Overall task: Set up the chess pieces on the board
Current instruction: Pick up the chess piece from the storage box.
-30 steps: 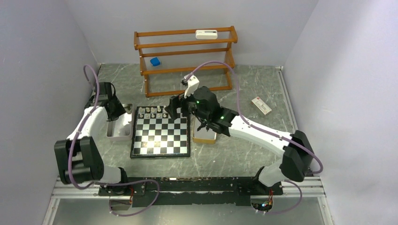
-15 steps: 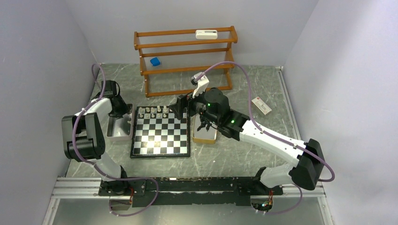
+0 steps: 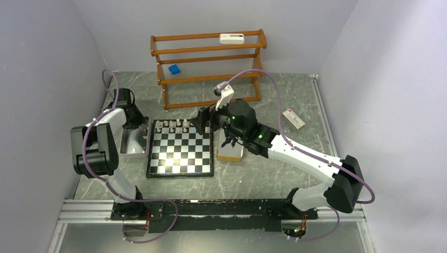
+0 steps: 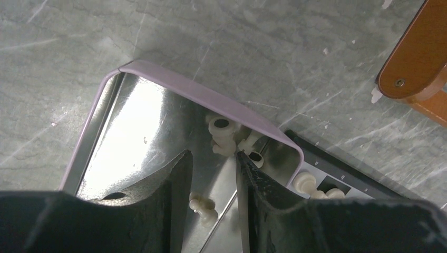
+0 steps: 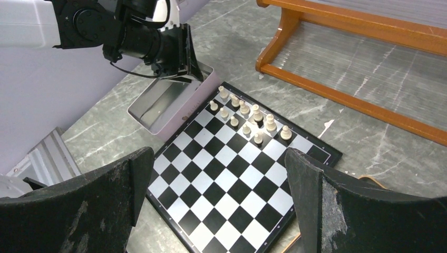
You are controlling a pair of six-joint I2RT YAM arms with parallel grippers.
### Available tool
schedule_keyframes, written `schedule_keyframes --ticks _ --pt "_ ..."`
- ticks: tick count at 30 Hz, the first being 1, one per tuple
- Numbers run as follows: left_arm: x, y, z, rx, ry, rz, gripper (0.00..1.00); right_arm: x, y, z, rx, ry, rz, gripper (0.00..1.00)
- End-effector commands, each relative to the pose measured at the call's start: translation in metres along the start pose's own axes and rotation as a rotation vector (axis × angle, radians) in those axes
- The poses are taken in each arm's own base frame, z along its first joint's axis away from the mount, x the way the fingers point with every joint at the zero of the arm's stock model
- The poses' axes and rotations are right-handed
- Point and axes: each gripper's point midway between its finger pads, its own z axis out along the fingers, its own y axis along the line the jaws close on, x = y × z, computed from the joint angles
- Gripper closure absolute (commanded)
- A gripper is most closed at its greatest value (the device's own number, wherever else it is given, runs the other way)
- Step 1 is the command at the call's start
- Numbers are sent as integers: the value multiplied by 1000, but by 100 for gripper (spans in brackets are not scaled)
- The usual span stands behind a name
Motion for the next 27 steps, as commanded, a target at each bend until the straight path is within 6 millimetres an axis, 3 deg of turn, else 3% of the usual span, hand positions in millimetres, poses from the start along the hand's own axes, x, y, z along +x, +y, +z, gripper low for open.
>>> schedule_keyframes --ticks 1,10,21,27 --pt "-16 -5 5 23 -42 -30 59 -12 1 -2 7 -34 -6 0" --pt "-12 -1 11 1 -28 -30 60 -12 -1 -6 11 -42 -3 0" --pt "2 18 17 -100 34 0 63 -16 -3 -14 19 -59 -8 0" --pt "4 21 10 -103 30 0 66 -20 -2 -17 14 -70 -9 0"
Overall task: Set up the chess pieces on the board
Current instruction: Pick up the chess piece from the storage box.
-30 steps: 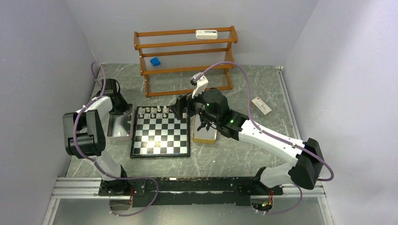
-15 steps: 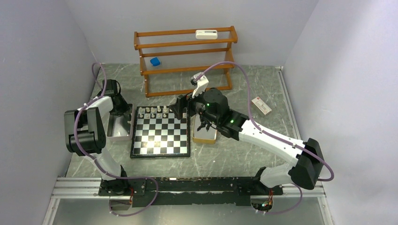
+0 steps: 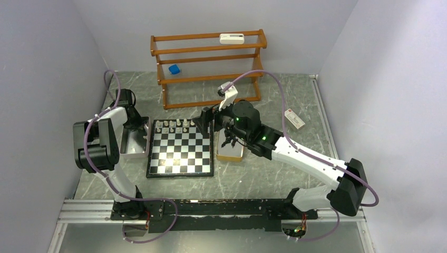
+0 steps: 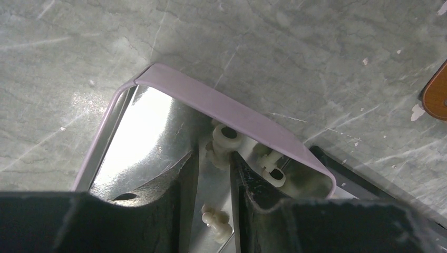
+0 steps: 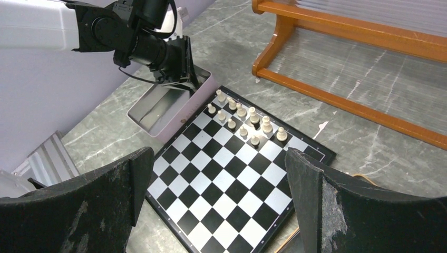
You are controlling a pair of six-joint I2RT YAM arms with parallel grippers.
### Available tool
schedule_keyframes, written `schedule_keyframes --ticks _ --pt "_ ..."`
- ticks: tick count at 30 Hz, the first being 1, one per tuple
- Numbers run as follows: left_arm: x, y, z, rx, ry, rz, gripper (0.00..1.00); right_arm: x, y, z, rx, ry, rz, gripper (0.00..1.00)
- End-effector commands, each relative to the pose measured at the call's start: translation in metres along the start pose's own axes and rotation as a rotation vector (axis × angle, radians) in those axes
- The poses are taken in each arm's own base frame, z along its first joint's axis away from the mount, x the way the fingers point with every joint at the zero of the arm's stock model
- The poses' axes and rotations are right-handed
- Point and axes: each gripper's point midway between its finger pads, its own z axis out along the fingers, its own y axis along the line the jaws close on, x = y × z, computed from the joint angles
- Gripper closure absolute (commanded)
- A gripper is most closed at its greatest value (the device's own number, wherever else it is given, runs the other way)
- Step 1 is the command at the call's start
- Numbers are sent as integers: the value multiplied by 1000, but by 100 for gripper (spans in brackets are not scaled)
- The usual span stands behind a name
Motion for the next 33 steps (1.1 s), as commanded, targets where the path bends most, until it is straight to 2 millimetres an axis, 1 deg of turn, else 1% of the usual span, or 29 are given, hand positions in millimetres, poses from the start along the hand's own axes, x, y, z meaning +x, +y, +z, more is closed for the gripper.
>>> schedule_keyframes --ticks 1,4,8,11,17,20,25,33 --pt "-3 7 -9 -19 -9 2 66 -13 0 -7 5 -47 -3 0" --pt "-10 0 -13 15 -34 6 66 -13 0 -8 4 -48 0 0" --pt "-15 -1 -11 14 -35 25 64 -15 1 -8 -1 -48 -1 0" --pt "-15 -2 -8 18 -30 36 61 -17 1 -9 5 -54 -5 0" --pt "-17 -9 -4 52 -34 40 61 -19 0 -12 6 -63 -6 0" --pt "-14 -8 -2 50 -25 41 61 -19 -1 -12 9 -65 -8 0" --pt "-6 -1 3 11 8 40 64 -21 -1 -14 8 -78 -9 0" --pt "3 3 2 1 36 39 75 -20 -2 -14 9 -76 -11 0"
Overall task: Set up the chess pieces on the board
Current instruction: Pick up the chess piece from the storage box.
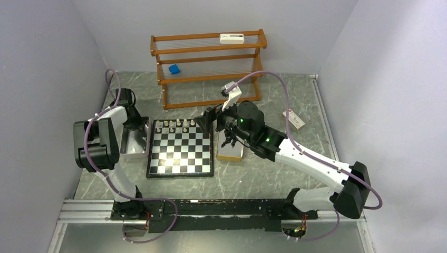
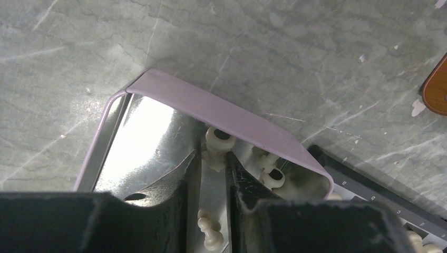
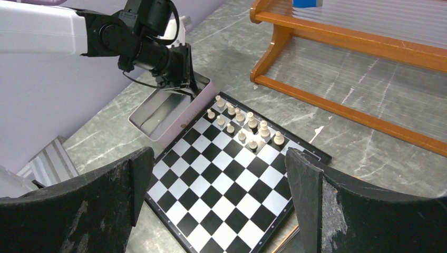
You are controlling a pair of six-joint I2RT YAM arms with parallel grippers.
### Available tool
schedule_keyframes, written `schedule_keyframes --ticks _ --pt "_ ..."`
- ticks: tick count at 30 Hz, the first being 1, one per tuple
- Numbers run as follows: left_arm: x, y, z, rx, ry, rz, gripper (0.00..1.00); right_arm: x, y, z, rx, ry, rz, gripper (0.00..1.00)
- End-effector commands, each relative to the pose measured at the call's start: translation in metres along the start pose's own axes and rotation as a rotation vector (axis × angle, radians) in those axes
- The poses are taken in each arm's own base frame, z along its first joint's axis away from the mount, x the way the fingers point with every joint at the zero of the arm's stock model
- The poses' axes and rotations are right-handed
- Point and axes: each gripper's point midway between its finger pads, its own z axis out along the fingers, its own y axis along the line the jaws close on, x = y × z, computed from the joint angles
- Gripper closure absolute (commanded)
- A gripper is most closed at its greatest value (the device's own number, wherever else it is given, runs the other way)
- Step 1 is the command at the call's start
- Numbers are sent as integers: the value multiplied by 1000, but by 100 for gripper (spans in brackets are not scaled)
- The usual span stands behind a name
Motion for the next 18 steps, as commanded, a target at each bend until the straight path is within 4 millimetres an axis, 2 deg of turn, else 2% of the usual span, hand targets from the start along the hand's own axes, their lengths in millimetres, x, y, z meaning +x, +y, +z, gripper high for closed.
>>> schedule_keyframes --ticks 1,6,11,16,18 --pt "6 5 1 -9 32 -1 76 -10 -1 -4 5 -42 -7 0" --pt "13 7 -3 -16 68 2 78 -5 -2 -4 8 -31 -2 0" --pt "25 12 -14 -25 94 -8 77 -9 1 -4 -3 -43 9 0" --pt "34 17 -18 -29 94 -10 67 -9 4 -3 -19 -44 23 0" --pt "33 17 -15 -30 96 -3 66 -7 5 -3 -23 -41 28 0"
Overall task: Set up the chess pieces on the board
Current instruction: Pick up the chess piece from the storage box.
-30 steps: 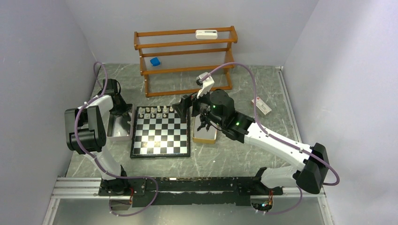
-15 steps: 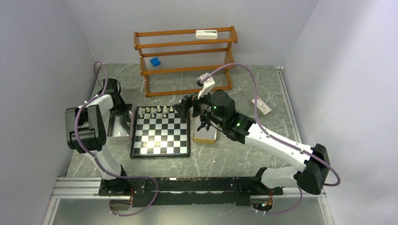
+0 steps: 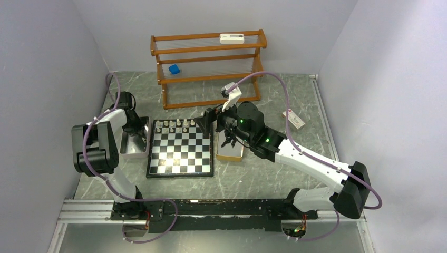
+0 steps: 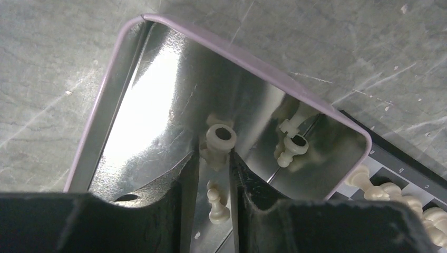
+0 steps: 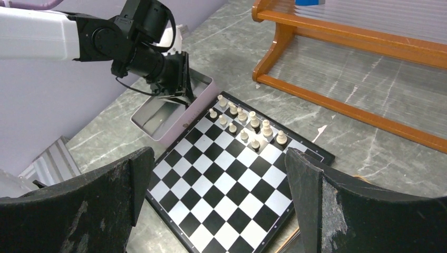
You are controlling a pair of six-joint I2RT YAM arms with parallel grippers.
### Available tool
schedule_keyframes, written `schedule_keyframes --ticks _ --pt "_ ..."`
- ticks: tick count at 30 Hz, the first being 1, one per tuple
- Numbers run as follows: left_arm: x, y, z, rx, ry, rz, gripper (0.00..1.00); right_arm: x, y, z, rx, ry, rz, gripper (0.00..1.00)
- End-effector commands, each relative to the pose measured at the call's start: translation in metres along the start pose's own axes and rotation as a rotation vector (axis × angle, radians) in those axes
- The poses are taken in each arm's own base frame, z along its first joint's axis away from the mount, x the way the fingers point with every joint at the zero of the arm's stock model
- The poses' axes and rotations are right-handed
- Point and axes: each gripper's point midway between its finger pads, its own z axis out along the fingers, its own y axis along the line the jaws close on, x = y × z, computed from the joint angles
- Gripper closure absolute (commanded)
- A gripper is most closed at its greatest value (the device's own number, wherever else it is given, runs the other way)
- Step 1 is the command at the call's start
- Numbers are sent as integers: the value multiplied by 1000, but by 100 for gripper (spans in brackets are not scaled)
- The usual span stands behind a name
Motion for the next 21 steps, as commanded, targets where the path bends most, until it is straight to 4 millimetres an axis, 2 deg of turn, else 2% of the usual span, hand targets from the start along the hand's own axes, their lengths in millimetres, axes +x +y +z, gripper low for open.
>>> schedule_keyframes --ticks 1,6,21 --pt "8 3 -1 -1 40 0 66 -11 5 -4 -19 -41 20 0" --pt "2 2 3 -8 47 15 59 -15 4 -8 -13 -47 17 0" --pt "-5 3 10 -10 53 40 62 -15 1 -14 -2 -56 12 0"
